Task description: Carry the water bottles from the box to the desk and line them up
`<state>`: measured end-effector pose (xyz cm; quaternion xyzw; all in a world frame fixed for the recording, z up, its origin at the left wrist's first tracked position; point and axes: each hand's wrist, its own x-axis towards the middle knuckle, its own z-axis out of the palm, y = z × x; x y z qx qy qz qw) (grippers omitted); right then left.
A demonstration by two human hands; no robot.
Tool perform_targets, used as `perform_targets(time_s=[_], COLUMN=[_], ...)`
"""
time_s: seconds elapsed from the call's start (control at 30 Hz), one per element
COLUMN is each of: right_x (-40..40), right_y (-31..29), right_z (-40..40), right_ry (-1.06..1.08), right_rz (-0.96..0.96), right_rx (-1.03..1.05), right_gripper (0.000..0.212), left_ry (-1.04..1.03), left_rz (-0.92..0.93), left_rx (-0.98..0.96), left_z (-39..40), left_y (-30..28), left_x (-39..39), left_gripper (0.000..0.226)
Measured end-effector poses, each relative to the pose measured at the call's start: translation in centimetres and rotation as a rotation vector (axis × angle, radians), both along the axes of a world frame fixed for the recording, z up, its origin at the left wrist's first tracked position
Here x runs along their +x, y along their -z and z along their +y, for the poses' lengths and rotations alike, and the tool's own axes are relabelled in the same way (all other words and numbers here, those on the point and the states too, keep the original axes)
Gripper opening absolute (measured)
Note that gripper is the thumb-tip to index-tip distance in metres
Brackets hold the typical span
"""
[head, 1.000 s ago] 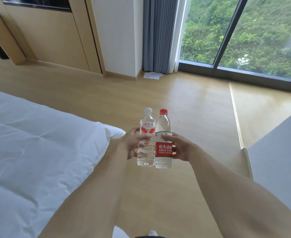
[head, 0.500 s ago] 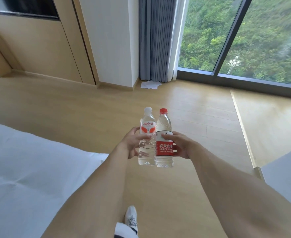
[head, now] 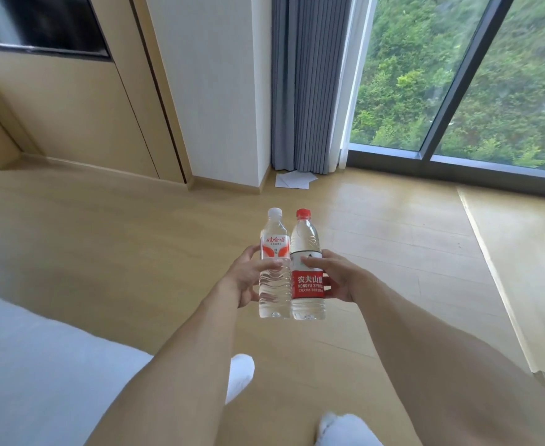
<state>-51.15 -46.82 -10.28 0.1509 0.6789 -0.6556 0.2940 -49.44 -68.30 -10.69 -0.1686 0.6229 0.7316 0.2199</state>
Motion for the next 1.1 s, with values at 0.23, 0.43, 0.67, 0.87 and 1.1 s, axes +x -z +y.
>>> perform_targets(time_s=[0.23,0.43,0.67,0.87,1.1], right_x=[-12.1,-24.4,-36.6,-43.0,-49.0], right_y=[2.3,3.0,2.1,2.4,3.0], right_z=[-3.9,-7.2,-11.9,-19.7,-31.3], right_ry=[-0.101,-0.231,-0.400,-0.538,-0.634], right_rz=[-0.029,-0.061,-0.073,-0.089,-0.075], right_rx=[-0.010,-0.011,0.014,-0.003,-0.005], right_gripper=[0.028,0.026,0.034,0.035,0.038], left_ry=[-0.111,-0.259,-0.427,-0.549,-0.650], left_rz=[-0.050,-0.097,-0.102,-0.105,-0.085], left_rx=[-0.028,-0.030,0.034,0.042,0.042], left_z=[-3.2,-5.5,-8.8,-14.9,-25.3], left_y=[1.9,2.6,2.3,2.3,3.0], left_x=[-9.8,-19.5,-28.0,-31.8,-36.1], left_gripper=[0.060,0.063,0.064,0.074,0.071])
